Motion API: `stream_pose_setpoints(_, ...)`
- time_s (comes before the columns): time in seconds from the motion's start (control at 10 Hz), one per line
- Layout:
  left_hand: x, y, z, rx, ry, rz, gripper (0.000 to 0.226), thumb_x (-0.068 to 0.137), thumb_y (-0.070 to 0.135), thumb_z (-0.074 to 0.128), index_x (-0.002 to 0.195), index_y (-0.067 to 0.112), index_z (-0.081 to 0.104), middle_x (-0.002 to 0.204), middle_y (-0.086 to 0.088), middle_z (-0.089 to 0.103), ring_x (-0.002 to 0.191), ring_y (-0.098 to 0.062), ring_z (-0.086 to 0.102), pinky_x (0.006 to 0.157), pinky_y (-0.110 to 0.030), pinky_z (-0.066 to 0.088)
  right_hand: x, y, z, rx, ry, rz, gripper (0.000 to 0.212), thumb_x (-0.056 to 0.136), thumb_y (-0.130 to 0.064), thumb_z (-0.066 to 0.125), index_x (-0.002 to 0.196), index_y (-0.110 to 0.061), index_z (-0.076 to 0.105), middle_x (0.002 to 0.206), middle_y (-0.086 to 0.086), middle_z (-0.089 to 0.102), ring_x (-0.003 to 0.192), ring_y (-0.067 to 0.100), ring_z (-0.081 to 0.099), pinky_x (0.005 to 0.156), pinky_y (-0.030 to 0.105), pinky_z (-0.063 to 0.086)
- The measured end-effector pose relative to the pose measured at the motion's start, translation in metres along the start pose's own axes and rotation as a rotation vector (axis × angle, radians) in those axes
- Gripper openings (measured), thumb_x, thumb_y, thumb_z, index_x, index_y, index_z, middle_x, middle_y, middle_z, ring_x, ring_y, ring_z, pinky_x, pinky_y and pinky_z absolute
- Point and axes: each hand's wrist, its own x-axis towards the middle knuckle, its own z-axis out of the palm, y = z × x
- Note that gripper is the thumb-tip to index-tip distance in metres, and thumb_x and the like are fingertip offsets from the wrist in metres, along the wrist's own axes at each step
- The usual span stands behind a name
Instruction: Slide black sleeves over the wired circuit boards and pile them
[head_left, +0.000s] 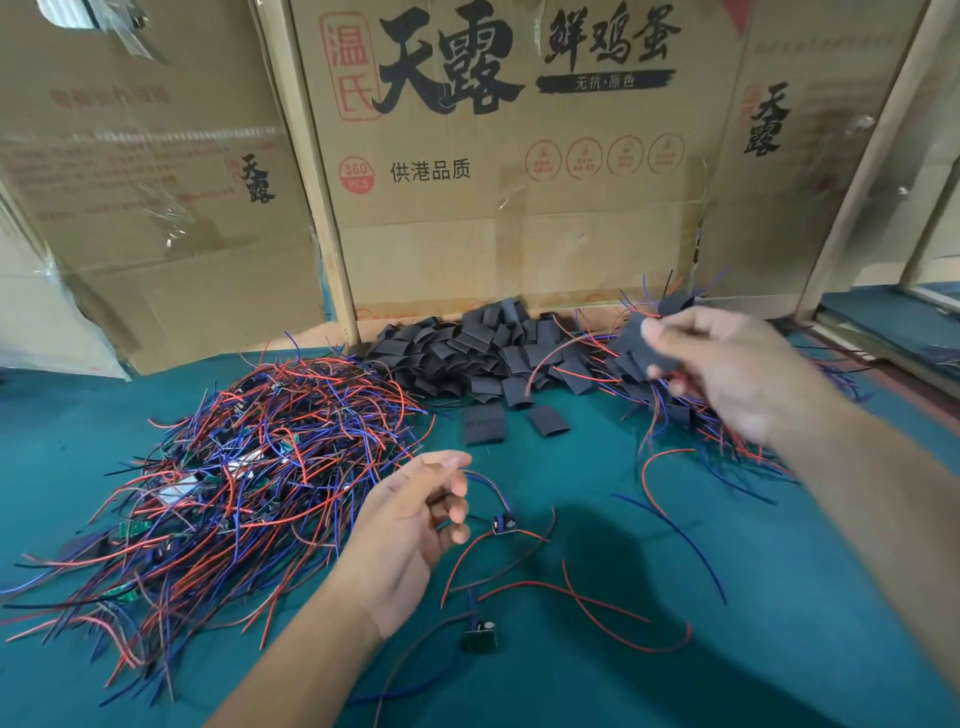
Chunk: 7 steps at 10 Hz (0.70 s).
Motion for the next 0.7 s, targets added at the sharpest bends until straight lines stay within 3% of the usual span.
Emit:
stream_pose_setpoints(0.1, 0.0, -0.001, -0.001, 0.012, -0.014, 0.008, 0.012, 0.079, 0.022, 0.066, 0.087, 0.015, 0.072, 0.071, 0.0, 0.055, 0.055, -0.011, 0.046, 0.049, -0.022, 0.04, 0.046, -0.019, -0.03, 0.082, 0.105, 0.081, 0.007, 0.09, -0.016, 0.068, 0.089, -0.014, 0.061, 0.081, 0.002, 0.064, 0.062, 0.012, 0.06, 0.045, 0.019, 0.04)
stream_pose_setpoints(0.2, 0.002, -0.001, -0.004, 0.011, -0.024, 0.005, 0.01, 0.08, 0.02, 0.065, 0.085, 0.016, 0.073, 0.071, 0.0, 0.054, 0.056, -0.012, 0.046, 0.049, -0.023, 0.039, 0.094, -0.034, -0.057, 0.108, 0.171, 0.105, 0.015, 0.093, -0.014, 0.065, 0.107, -0.011, 0.062, 0.092, 0.01, 0.068, 0.073, 0.015, 0.064, 0.053, 0.023, 0.047)
stream_pose_setpoints(0.3, 0.004, -0.002, -0.006, 0.011, -0.014, 0.007, 0.011, 0.079, 0.02, 0.064, 0.086, 0.015, 0.071, 0.071, 0.0, 0.052, 0.055, -0.012, 0.044, 0.048, -0.023, 0.038, 0.134, -0.04, -0.069, 0.126, 0.235, 0.065, 0.018, 0.095, -0.014, 0.063, 0.112, -0.01, 0.062, 0.095, 0.009, 0.068, 0.074, 0.013, 0.065, 0.054, 0.021, 0.049)
stream_pose_setpoints(0.4, 0.005, -0.002, -0.006, 0.01, -0.002, 0.008, 0.011, 0.079, 0.021, 0.064, 0.086, 0.015, 0.07, 0.071, 0.0, 0.051, 0.055, -0.012, 0.044, 0.048, -0.023, 0.038, 0.164, -0.019, -0.073, -0.106, 0.398, 0.134, 0.032, 0.085, -0.024, 0.076, 0.112, -0.01, 0.066, 0.108, 0.007, 0.068, 0.075, 0.014, 0.063, 0.062, 0.026, 0.048)
stream_pose_setpoints(0.5, 0.006, -0.004, -0.008, 0.002, 0.004, 0.006, 0.011, 0.08, 0.022, 0.064, 0.085, 0.016, 0.071, 0.071, 0.0, 0.051, 0.055, -0.012, 0.044, 0.048, -0.023, 0.038, 0.172, 0.017, -0.079, -0.521, 0.538, 0.141, 0.04, 0.085, -0.026, 0.076, 0.111, 0.003, 0.067, 0.113, 0.017, 0.067, 0.096, 0.027, 0.064, 0.083, 0.036, 0.052)
stream_pose_setpoints(0.6, 0.008, -0.004, -0.01, -0.003, 0.012, 0.009, 0.011, 0.078, 0.025, 0.066, 0.083, 0.018, 0.073, 0.07, 0.001, 0.051, 0.054, -0.012, 0.043, 0.048, -0.023, 0.037, 0.166, 0.047, -0.083, -0.949, 0.428, 0.097, 0.037, 0.096, -0.034, 0.055, 0.088, 0.001, 0.068, 0.093, 0.022, 0.065, 0.086, 0.035, 0.062, 0.078, 0.037, 0.051)
stream_pose_setpoints(0.7, 0.009, -0.005, -0.013, -0.001, 0.016, 0.018, 0.011, 0.079, 0.026, 0.065, 0.081, 0.019, 0.073, 0.069, 0.002, 0.049, 0.053, -0.011, 0.042, 0.046, -0.023, 0.035, 0.161, 0.058, -0.083, -1.277, 0.495, 0.011, 0.047, 0.1, -0.04, 0.043, 0.09, -0.004, 0.071, 0.089, 0.02, 0.066, 0.086, 0.037, 0.063, 0.074, 0.036, 0.049)
